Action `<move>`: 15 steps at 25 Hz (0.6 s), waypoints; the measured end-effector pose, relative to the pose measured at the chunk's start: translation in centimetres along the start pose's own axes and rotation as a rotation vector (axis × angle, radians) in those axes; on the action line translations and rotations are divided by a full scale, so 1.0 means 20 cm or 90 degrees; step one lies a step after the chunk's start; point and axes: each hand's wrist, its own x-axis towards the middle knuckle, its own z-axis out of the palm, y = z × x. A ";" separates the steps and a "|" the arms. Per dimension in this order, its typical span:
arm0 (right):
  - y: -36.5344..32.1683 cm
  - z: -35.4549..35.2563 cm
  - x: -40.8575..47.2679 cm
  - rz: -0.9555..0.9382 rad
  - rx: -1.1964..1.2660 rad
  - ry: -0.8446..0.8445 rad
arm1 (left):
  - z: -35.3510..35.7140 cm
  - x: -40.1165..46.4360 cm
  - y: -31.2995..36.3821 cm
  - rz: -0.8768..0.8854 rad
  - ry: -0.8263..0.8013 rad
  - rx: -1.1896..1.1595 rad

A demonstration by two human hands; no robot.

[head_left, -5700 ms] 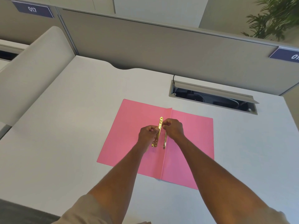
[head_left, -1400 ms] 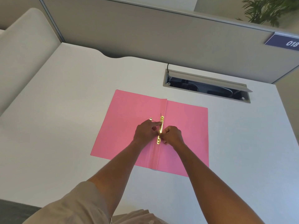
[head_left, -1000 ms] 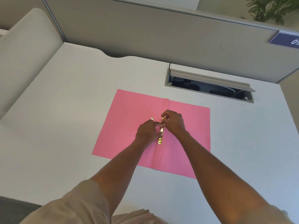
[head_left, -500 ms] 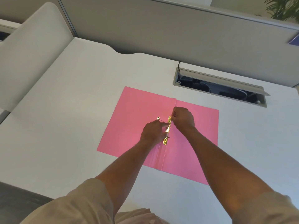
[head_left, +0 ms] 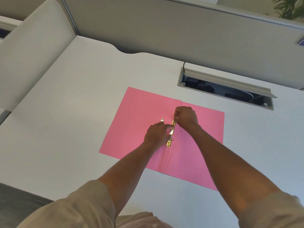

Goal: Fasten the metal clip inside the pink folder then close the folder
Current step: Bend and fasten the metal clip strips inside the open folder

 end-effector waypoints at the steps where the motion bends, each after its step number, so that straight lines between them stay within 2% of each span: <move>1: 0.00 0.00 0.00 -0.001 0.004 -0.002 | 0.00 0.00 0.00 0.001 -0.001 0.000; 15: 0.00 0.00 0.02 -0.011 -0.073 -0.031 | 0.02 0.01 -0.01 0.008 0.010 0.014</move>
